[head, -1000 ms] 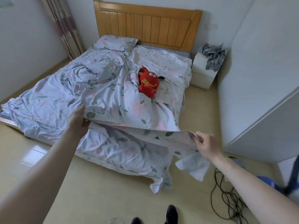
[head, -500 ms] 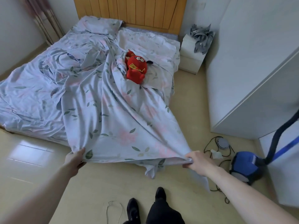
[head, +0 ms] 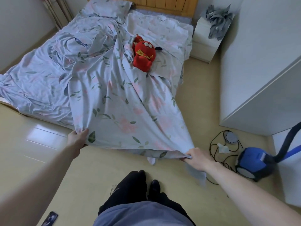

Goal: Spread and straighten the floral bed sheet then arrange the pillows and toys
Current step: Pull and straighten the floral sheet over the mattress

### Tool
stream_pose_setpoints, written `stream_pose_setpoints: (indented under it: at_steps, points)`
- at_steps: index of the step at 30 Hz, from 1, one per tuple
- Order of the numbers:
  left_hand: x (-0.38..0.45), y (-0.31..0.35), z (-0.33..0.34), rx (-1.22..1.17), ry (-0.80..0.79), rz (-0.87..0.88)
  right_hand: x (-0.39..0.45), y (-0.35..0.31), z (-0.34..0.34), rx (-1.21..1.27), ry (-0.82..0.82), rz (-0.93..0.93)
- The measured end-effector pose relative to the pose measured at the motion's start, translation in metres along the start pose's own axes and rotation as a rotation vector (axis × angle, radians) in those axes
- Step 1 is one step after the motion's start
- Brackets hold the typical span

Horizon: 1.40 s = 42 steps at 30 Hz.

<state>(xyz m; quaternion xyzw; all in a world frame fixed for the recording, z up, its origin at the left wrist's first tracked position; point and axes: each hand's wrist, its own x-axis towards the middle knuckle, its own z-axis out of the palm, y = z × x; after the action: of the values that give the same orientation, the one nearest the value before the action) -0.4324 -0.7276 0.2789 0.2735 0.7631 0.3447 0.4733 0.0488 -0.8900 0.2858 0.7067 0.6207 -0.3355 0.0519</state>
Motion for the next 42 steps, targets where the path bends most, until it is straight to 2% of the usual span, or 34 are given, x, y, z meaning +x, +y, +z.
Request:
stream_pose_setpoints:
  at_steps: [1, 5, 7, 10, 16, 23, 27, 31, 36, 42]
  points:
    - [0.0, -0.002, -0.003, -0.015, 0.01, -0.001, 0.002, -0.001, 0.002, 0.046, 0.054, -0.055]
    - [0.008, -0.011, -0.014, -0.039, 0.055, -0.031, 0.009, -0.014, 0.002, 0.235, 0.466, -0.263]
    - [0.012, -0.014, -0.017, -0.01, 0.068, -0.045, 0.011, -0.022, -0.001, 0.267, 0.507, -0.299]
    - [0.019, -0.018, -0.016, 0.105, 0.061, -0.049, 0.017, -0.024, 0.008, 0.196, 0.37, -0.293]
    - [0.036, -0.036, -0.011, 0.386, 0.003, 0.002, 0.024, -0.012, 0.082, 0.173, 0.011, -0.052]
    - [0.064, -0.083, -0.011, 0.635, -0.13, -0.004, 0.031, -0.001, 0.164, 0.051, -0.231, 0.24]
    - [0.069, -0.117, -0.01, 0.699, -0.173, -0.023, 0.039, 0.0, 0.207, -0.106, -0.332, 0.326]
    - [0.073, -0.142, 0.004, 0.711, -0.193, -0.038, 0.05, 0.006, 0.244, -0.162, -0.474, 0.408]
    - [0.064, -0.159, 0.021, 0.717, -0.217, -0.059, 0.066, 0.007, 0.265, -0.152, -0.523, 0.426]
    - [0.057, -0.171, 0.032, 0.667, -0.262, -0.089, 0.117, -0.011, 0.24, 0.218, -0.362, 0.52]
